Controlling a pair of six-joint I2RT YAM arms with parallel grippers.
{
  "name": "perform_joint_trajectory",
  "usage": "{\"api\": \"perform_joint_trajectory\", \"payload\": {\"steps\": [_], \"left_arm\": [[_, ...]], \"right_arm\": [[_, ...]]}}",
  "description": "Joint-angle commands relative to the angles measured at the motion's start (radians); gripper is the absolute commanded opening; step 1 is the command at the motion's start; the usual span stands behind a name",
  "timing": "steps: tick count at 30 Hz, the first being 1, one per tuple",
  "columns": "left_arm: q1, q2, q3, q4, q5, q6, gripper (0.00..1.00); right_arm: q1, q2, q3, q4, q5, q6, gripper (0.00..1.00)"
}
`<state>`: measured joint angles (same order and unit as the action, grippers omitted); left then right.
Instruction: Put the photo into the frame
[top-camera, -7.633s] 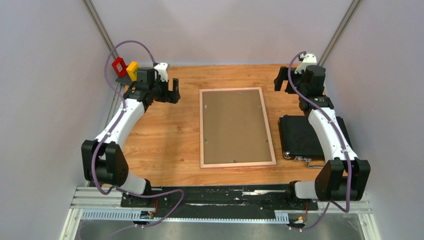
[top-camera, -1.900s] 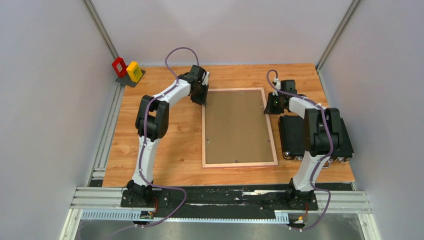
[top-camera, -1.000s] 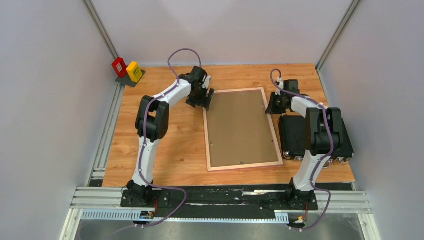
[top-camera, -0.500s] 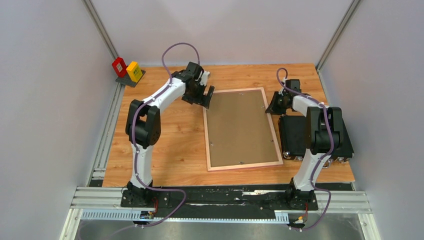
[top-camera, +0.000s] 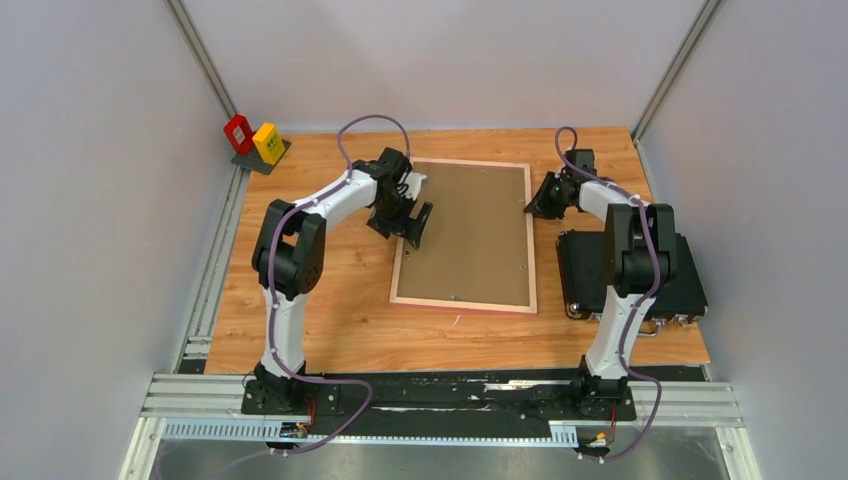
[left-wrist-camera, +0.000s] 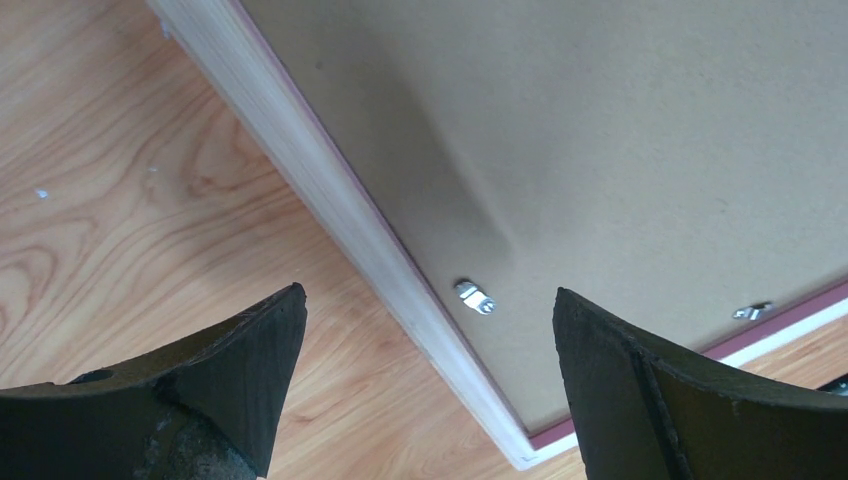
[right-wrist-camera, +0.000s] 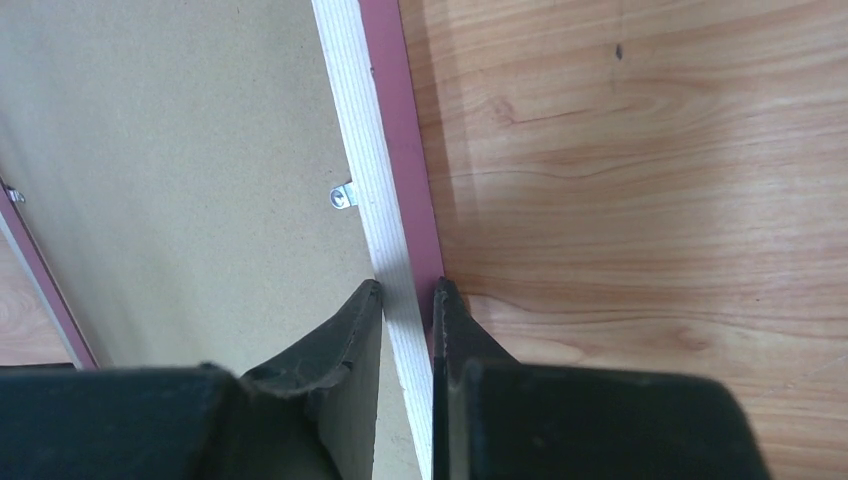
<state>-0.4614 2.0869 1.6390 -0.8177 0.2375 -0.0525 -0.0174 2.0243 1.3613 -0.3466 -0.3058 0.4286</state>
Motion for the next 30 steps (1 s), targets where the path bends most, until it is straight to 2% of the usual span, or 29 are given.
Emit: {"api": "perform_joint_trajectory", "payload": {"steps": [1, 7, 16, 30], "left_arm": [[-0.011, -0.016, 0.024, 0.003, 0.037, 0.012, 1.00], [-0.017, -0.011, 0.012, -0.010, -0.008, 0.001, 0.95], [-0.017, -0.016, -0.020, 0.014, -0.035, -0.014, 0.79], [-0.019, 0.004, -0.056, 0.045, -0.051, -0.032, 0.69]], "right_arm": [[0.001, 0.023, 0.022, 0.015, -0.006, 0.088, 0.00], [0.001, -0.007, -0.015, 0.015, -0.018, 0.007, 0.00], [0.001, -0.073, -0.106, 0.070, -0.016, -0.105, 0.00], [0.000, -0.084, -0.114, 0.100, 0.017, -0.134, 0.00]]}}
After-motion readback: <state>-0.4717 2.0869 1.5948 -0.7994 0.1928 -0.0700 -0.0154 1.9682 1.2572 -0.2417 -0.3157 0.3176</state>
